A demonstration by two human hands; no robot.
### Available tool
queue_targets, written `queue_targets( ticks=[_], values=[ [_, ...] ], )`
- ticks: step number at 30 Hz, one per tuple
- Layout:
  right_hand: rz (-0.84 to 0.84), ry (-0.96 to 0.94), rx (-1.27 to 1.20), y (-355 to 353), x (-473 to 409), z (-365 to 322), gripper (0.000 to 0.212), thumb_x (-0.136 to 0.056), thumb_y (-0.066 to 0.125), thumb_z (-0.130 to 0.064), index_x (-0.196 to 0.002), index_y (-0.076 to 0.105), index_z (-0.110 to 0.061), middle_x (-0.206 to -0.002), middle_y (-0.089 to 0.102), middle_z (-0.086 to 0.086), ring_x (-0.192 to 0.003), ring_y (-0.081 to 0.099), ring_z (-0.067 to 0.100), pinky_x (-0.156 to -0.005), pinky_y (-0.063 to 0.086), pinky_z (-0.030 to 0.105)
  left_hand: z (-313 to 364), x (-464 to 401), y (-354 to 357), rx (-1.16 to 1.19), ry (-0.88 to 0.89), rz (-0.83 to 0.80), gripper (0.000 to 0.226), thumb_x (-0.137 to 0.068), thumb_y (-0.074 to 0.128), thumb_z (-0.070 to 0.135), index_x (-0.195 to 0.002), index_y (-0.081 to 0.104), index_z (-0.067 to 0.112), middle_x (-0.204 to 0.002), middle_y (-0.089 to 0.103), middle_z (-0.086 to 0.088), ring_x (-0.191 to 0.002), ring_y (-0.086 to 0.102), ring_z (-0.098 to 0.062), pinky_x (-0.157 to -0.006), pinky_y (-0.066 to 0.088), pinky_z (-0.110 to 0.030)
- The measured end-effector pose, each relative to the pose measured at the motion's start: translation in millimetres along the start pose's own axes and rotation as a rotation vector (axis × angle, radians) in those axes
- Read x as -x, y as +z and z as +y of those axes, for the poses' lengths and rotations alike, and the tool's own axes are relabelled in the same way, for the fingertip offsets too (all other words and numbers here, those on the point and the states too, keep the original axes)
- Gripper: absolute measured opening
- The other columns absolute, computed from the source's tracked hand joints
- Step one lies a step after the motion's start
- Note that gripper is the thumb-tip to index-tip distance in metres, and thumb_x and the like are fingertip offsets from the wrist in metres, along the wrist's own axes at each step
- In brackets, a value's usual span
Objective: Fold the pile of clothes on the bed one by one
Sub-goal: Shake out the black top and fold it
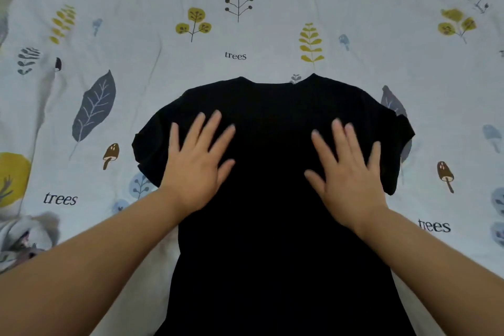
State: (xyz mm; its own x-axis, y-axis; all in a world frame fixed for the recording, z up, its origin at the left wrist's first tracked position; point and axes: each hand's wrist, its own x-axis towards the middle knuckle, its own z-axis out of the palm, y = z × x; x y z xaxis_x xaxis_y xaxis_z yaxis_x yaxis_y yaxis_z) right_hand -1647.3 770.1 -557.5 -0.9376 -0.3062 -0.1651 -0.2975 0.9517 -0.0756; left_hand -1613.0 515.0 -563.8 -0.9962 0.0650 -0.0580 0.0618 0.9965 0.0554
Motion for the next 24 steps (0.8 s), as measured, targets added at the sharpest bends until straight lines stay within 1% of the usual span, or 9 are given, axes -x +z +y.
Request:
queue_targets(
  ticks=[2,4,6,8,11,14,17,21,24],
  values=[
    [-0.2,0.016,0.107,12.9,10.2,17.1,0.067,-0.091,0.015,-0.059,-0.147,-0.011,-0.033,-0.157,-0.015,-0.003,-0.144,-0.016,0.019,-0.113,-0.005,0.053,-9.6,9.8,10.1,-0.126,-0.027,-0.246,0.065,-0.089,0.011,0.057,-0.147,-0.006,0.034,-0.158,-0.008,0.004,-0.145,-0.008,-0.02,-0.112,-0.004,-0.056],
    [-0.23,0.054,0.042,10.5,11.0,28.6,0.066,-0.093,0.017,-0.057,-0.148,-0.009,-0.032,-0.158,-0.012,-0.003,-0.145,-0.013,0.018,-0.115,-0.004,0.049,-17.5,12.3,12.5,-0.129,-0.107,-0.303,0.066,-0.089,0.011,0.06,-0.146,-0.011,0.035,-0.157,-0.013,0.006,-0.145,-0.011,-0.018,-0.112,-0.007,-0.055],
    [-0.134,0.067,-0.071,-0.7,18.7,23.9,0.062,-0.097,0.032,-0.045,-0.15,0.01,-0.023,-0.159,0.004,0.006,-0.146,-0.001,0.023,-0.116,0.003,0.047,-11.0,21.5,2.4,-0.1,-0.14,-0.232,0.067,-0.093,0.026,0.052,-0.149,0.005,0.025,-0.158,-0.001,-0.004,-0.145,-0.002,-0.024,-0.112,-0.003,-0.056],
    [0.02,0.104,-0.178,-11.4,37.7,16.4,0.056,-0.095,0.046,-0.029,-0.146,0.028,-0.013,-0.153,0.023,0.015,-0.143,0.016,0.03,-0.115,0.016,0.048,2.5,40.3,-10.7,0.054,-0.192,-0.077,0.061,-0.092,0.048,0.036,-0.144,0.03,0.011,-0.153,0.022,-0.017,-0.142,0.017,-0.033,-0.112,0.007,-0.057],
    [0.052,0.2,-0.251,-19.5,85.1,11.4,0.055,-0.09,0.056,-0.017,-0.141,0.038,-0.006,-0.144,0.037,0.021,-0.133,0.034,0.034,-0.107,0.032,0.045,20.5,86.2,-21.6,0.266,-0.272,0.05,0.052,-0.084,0.063,0.015,-0.131,0.047,0.0,-0.138,0.041,-0.024,-0.128,0.038,-0.04,-0.107,0.027,-0.051],
    [-0.104,0.366,-0.325,-21.3,138.1,8.0,0.057,-0.09,0.054,-0.019,-0.141,0.032,-0.01,-0.129,0.044,0.017,-0.114,0.046,0.033,-0.091,0.042,0.042,37.3,138.4,-27.5,0.444,-0.49,-0.055,0.052,-0.086,0.061,0.015,-0.132,0.042,0.001,-0.129,0.043,-0.021,-0.12,0.041,-0.034,-0.1,0.035,-0.04],
    [-0.266,0.542,-0.458,-21.2,182.1,5.6,0.055,-0.09,0.053,-0.022,-0.139,0.029,-0.013,-0.113,0.052,0.014,-0.1,0.052,0.032,-0.079,0.041,0.037,48.1,183.5,-28.5,0.58,-0.669,-0.214,0.05,-0.089,0.058,0.023,-0.131,0.039,0.005,-0.119,0.049,-0.011,-0.109,0.05,-0.03,-0.089,0.04,-0.037],
    [-0.423,0.647,-0.556,-23.0,218.6,10.4,0.035,-0.087,0.056,-0.019,-0.12,0.048,-0.012,-0.085,0.059,-0.001,-0.076,0.055,0.021,-0.062,0.036,0.029,47.5,219.2,-29.8,0.738,-0.713,-0.356,0.019,-0.086,0.061,0.028,-0.102,0.053,0.023,-0.085,0.058,0.017,-0.078,0.058,-0.006,-0.062,0.039,-0.015],
    [-0.475,0.626,-0.649,-27.2,236.1,12.7,0.012,-0.083,0.057,-0.013,-0.094,0.062,-0.015,-0.075,0.065,-0.005,-0.072,0.06,0.012,-0.057,0.039,0.024,41.9,236.7,-34.8,1.017,-0.754,-0.501,0.017,-0.082,0.065,0.012,-0.091,0.063,0.026,-0.077,0.071,0.007,-0.072,0.066,-0.005,-0.059,0.044,-0.012]
  ],
)
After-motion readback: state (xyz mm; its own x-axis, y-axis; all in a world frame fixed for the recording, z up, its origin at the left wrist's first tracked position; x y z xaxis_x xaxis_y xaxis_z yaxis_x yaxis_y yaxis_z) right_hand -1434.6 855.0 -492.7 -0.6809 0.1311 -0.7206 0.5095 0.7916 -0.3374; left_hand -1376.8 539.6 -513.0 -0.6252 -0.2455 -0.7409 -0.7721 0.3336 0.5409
